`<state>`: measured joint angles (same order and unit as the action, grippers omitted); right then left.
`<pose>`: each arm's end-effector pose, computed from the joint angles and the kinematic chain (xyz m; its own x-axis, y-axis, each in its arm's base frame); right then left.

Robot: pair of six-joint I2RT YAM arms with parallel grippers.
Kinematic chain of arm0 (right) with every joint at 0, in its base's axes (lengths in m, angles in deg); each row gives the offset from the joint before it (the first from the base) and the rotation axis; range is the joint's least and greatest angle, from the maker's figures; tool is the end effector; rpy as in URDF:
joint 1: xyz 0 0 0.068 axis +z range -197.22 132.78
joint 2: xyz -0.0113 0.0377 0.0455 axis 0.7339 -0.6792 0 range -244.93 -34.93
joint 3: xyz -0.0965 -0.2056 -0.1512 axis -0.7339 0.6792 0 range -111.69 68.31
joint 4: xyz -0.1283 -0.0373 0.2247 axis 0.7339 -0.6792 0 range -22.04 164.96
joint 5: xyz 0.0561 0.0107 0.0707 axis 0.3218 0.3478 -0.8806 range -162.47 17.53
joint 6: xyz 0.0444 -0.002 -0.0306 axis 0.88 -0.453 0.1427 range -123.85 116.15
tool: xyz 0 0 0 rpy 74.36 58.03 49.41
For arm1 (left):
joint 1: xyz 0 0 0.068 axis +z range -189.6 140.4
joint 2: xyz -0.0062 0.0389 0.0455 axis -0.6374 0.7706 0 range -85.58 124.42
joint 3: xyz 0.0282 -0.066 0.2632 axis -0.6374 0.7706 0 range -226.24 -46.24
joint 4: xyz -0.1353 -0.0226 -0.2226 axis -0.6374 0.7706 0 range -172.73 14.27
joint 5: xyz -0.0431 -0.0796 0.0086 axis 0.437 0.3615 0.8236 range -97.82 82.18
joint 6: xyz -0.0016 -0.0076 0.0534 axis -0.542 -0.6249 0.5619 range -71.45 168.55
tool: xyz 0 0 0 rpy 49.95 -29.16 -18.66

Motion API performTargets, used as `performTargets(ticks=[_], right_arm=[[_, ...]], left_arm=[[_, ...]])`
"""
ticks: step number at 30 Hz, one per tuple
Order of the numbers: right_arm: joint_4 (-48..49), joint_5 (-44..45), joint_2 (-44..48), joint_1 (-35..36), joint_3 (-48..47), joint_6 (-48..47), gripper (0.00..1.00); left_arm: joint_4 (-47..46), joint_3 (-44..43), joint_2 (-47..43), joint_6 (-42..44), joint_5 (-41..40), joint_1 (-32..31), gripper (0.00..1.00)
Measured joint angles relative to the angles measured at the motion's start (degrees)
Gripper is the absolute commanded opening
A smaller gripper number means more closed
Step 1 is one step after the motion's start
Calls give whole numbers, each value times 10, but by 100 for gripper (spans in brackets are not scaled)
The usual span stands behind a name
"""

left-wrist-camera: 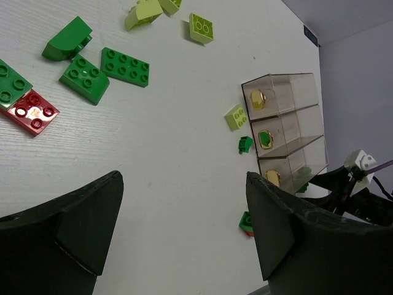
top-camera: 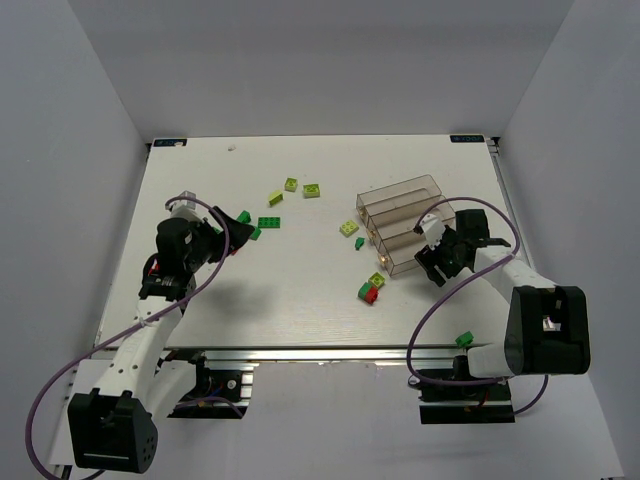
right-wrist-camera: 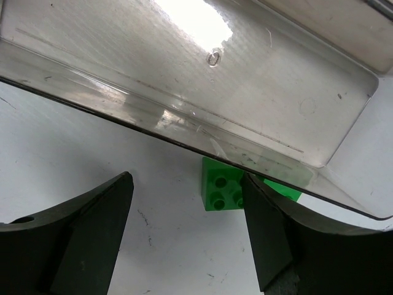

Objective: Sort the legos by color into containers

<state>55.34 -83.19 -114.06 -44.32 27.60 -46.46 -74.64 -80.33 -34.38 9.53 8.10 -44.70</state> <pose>0.2563 0.0196 0.1751 -0.5234 -0.6925 -0.4964 -0.6826 0.6895 -0.2422 0.2027 -0.0279 0.2584 -0.5391 -0.5598 -0.6293 -0.0085 0.7508 -0.6605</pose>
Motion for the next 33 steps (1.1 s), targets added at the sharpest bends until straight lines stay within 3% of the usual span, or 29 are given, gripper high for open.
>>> performTargets(ticks=[6, 13, 23, 33], right_arm=[[-7, -17, 3, -4, 0, -2, 71], [-87, -62, 64, -3, 21, -2, 70], [-117, -75, 115, -3, 23, -1, 85], [-91, -40, 69, -4, 23, -36, 83]], left_arm=[[-1, 1, 0, 0, 0, 0, 90], [-9, 17, 1, -5, 2, 0, 90], [-28, 18, 20, -7, 13, 0, 90], [-34, 18, 23, -7, 14, 0, 90]])
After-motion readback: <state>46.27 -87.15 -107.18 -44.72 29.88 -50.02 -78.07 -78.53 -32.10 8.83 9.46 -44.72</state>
